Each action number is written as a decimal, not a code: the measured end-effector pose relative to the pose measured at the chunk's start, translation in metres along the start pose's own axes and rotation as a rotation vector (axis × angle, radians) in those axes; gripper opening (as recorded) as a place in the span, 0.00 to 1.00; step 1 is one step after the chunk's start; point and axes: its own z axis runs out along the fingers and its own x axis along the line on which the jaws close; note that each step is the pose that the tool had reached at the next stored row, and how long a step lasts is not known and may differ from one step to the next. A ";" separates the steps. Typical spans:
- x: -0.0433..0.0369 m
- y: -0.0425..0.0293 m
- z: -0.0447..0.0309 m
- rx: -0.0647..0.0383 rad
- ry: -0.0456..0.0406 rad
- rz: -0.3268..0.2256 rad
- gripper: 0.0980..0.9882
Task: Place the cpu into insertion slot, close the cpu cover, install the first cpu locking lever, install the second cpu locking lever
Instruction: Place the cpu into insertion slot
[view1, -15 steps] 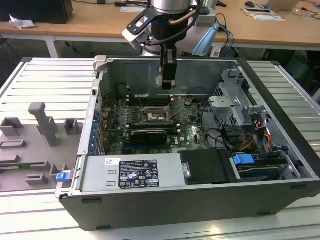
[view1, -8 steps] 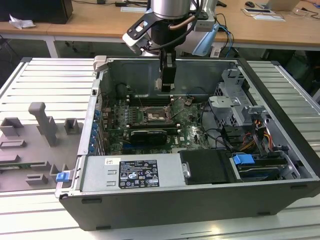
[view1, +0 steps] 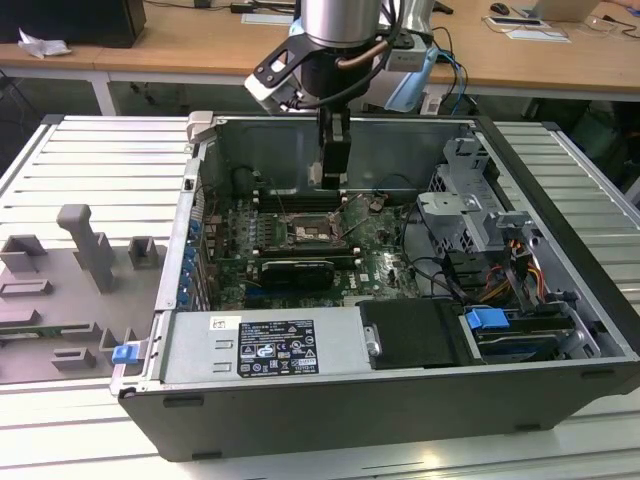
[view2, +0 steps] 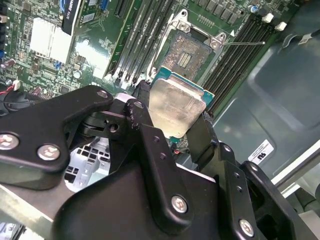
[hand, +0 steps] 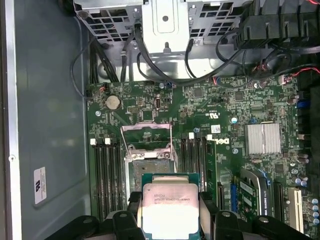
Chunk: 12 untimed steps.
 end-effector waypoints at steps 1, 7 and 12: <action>0.0000 0.0000 0.0006 0.000 -0.0014 0.000 0.50; 0.0002 -0.0003 0.0068 0.001 -0.0009 -0.023 0.50; 0.0004 -0.0005 0.0117 0.006 -0.0007 -0.035 0.50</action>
